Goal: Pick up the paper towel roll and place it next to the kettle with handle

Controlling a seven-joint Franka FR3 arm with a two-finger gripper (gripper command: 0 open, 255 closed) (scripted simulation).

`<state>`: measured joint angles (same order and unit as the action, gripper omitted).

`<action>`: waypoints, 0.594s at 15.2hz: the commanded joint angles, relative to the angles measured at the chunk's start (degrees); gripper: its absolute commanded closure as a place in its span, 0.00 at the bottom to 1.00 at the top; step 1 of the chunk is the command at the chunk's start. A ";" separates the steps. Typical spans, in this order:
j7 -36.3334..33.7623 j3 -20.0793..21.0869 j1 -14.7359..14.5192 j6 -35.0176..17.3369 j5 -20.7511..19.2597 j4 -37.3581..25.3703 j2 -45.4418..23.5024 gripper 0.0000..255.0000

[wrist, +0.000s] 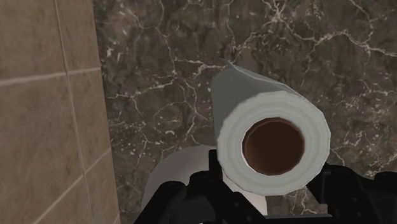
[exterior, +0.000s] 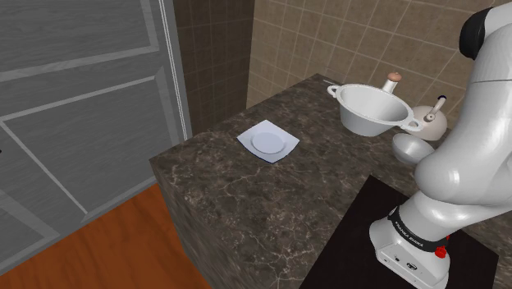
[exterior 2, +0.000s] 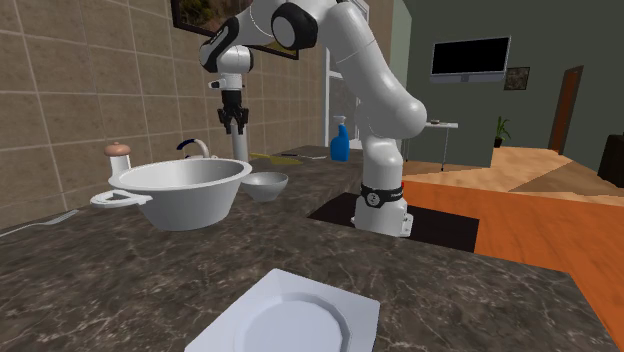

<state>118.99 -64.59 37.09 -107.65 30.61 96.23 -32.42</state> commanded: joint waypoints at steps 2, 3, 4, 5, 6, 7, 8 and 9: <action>0.00 0.00 0.01 0.00 0.00 -0.01 0.00 0.00; 0.00 0.00 0.01 0.00 0.00 -0.01 0.00 0.00; 0.00 0.00 0.01 0.00 0.00 -0.01 0.00 0.00; 0.00 0.00 0.01 0.00 0.00 -0.01 0.00 0.00; 0.00 0.00 0.01 0.00 0.00 -0.01 0.00 0.00; -0.44 -0.53 -0.08 1.53 -0.67 -1.25 0.58 0.00; -0.87 -0.99 -0.09 3.11 -1.29 -2.60 1.10 0.00; -1.26 -1.39 0.00 4.72 -1.85 -4.06 1.56 0.00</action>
